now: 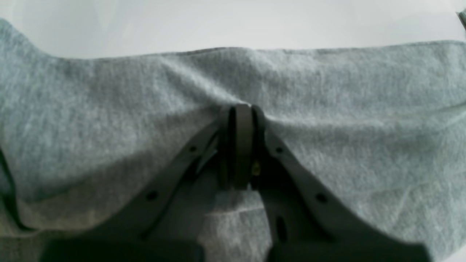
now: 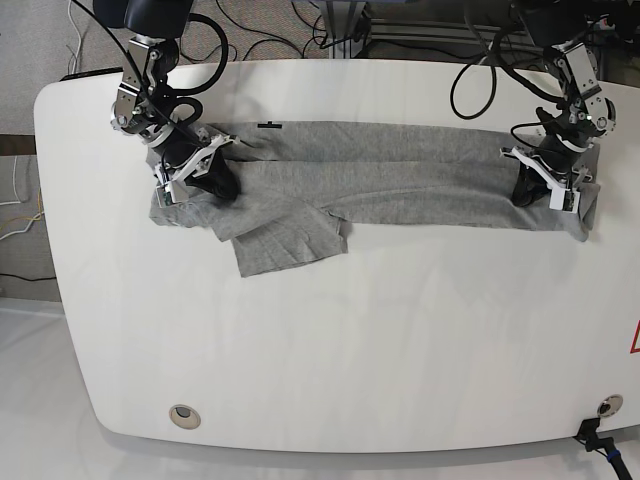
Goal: Fold the T-shirt properly
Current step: 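Grasp the folded shirt's edge with both grippers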
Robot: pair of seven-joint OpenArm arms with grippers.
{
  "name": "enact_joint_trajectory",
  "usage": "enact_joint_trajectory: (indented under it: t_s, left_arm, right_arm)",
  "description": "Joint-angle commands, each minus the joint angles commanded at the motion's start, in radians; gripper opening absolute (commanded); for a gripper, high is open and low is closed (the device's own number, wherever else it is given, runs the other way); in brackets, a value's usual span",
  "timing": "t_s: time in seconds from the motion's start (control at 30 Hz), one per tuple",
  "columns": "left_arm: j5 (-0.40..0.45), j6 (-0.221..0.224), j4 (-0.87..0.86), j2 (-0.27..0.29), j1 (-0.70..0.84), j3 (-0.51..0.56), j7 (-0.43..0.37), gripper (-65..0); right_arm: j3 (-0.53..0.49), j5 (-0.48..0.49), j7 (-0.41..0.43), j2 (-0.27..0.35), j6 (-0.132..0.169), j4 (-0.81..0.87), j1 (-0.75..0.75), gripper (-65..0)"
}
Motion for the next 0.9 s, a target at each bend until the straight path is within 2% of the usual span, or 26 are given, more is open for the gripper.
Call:
enact_joint_trajectory:
  t_s: [0.13,0.23,0.57,0.67,0.73,0.8,0.9]
  left_arm:
    - [-0.005,0.000,0.015,-0.017,0.002,-0.003,0.002,-64.2]
    - [-0.005,0.000,0.048,-0.018,0.002,-0.003,0.005,-64.2]
    - [-0.005,0.000,0.055,-0.017,0.002,-0.003,0.005,-64.2]
    - [-0.005,0.000,0.057,-0.015,0.002,-0.003,0.005,-64.0]
    - [-0.005,0.000,0.058,-0.015,0.002,-0.003,0.005,-59.3]
    - [-0.006,0.000,0.060,-0.015,0.002,-0.003,0.005,-48.3]
    - [-0.006,0.000,0.094,-0.015,0.002,-0.003,0.005,-34.0]
  right_arm:
    - [0.000,0.041,-0.015,-0.002,0.000,0.077,-0.011,-65.0]
    - [0.000,0.071,-0.083,0.003,0.000,0.130,-0.002,-65.0]
    - [-0.002,0.075,-0.267,-0.003,0.000,0.371,0.041,-65.0]
    - [-0.002,0.075,-0.275,-0.029,0.000,0.405,0.072,-49.8]
    - [-0.002,0.075,-0.276,-0.035,0.000,0.417,0.097,-40.4]
    - [-0.005,0.075,-0.276,-0.038,0.000,0.413,0.127,-33.9]
    - [-0.006,0.068,-0.276,-0.068,0.000,0.356,0.175,-31.3]
